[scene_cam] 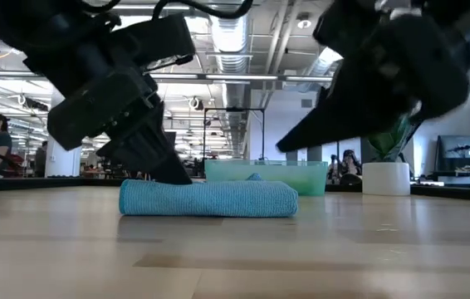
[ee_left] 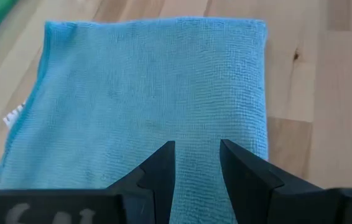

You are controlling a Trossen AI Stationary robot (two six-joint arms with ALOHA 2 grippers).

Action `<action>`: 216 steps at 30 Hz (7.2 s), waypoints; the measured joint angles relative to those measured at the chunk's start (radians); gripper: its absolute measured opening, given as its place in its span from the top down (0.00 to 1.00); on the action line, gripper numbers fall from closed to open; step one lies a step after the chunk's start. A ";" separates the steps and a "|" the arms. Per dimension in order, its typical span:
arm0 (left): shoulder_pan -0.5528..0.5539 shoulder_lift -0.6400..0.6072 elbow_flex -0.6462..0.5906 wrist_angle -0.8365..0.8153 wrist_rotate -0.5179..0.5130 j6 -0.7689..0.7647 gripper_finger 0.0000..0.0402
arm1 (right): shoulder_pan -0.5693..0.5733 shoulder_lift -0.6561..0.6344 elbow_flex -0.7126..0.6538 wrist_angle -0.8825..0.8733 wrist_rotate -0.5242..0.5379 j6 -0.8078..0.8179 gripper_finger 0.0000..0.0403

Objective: Roll microfiber towels into tight, uniform cylinder then place into a basket
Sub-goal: Roll the blue microfiber cloth

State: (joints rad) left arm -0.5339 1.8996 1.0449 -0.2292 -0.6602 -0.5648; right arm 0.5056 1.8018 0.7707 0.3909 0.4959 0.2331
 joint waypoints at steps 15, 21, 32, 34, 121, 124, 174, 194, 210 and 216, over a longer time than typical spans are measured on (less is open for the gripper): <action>-0.001 0.000 -0.015 -0.010 0.010 -0.024 0.70 | -0.051 0.150 0.105 0.056 -0.055 -0.068 0.95; -0.002 0.000 -0.015 -0.019 0.010 -0.025 0.70 | -0.067 0.150 0.105 -0.033 -0.100 0.000 0.94; -0.010 0.000 0.014 -0.002 -0.028 -0.008 0.70 | -0.091 0.150 0.106 -0.093 -0.181 0.073 0.95; -0.017 0.000 0.028 0.025 -0.052 0.026 0.70 | -0.096 0.150 0.106 -0.095 -0.183 0.074 0.95; -0.007 -0.003 -0.097 0.095 0.087 -0.023 0.75 | -0.106 0.150 0.105 -0.098 -0.184 0.134 0.95; -0.011 -0.002 -0.095 0.085 0.063 -0.017 0.75 | -0.096 0.150 0.105 -0.100 -0.180 0.142 0.93; -0.170 0.000 0.292 -0.618 -0.073 -0.163 0.72 | 0.083 0.029 0.113 -0.260 0.025 -0.102 0.83; -0.158 0.000 0.292 -0.518 -0.070 -0.080 0.55 | 0.045 0.131 0.156 -0.215 0.000 -0.112 0.48; -0.158 0.000 0.292 -0.509 -0.085 -0.075 0.55 | 0.071 0.129 0.314 -0.440 -0.004 -0.182 0.40; -0.158 0.000 0.292 -0.486 -0.085 -0.066 0.55 | 0.076 0.129 0.509 -0.777 -0.001 -0.166 0.40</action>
State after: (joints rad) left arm -0.6918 1.8996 1.3373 -0.7148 -0.7448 -0.6312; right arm 0.5816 1.9312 1.2794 -0.3860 0.4953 0.0671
